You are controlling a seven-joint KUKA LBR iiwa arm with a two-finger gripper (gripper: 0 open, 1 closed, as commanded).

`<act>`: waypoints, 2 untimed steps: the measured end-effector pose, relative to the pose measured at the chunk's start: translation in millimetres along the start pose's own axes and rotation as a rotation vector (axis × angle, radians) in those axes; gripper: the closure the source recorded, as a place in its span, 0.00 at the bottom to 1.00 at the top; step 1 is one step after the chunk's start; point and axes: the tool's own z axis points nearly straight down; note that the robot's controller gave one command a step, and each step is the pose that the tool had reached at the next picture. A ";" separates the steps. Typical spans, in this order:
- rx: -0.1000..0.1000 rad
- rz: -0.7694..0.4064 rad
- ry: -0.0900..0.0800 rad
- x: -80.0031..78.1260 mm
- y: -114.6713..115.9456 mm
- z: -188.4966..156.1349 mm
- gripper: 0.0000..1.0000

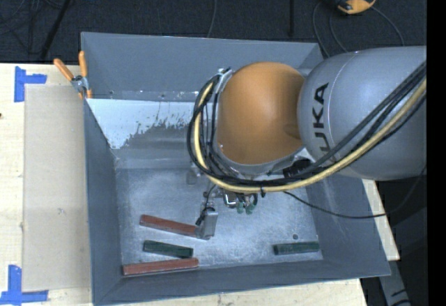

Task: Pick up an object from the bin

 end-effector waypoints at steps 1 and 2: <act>-0.002 0.004 -0.008 -1.7 -0.7 -4.3 0.00; -0.002 -0.036 -0.014 8.5 7.1 42.9 0.00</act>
Offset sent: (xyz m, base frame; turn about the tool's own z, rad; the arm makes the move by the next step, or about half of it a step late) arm -0.0351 0.0229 -0.1436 -0.1187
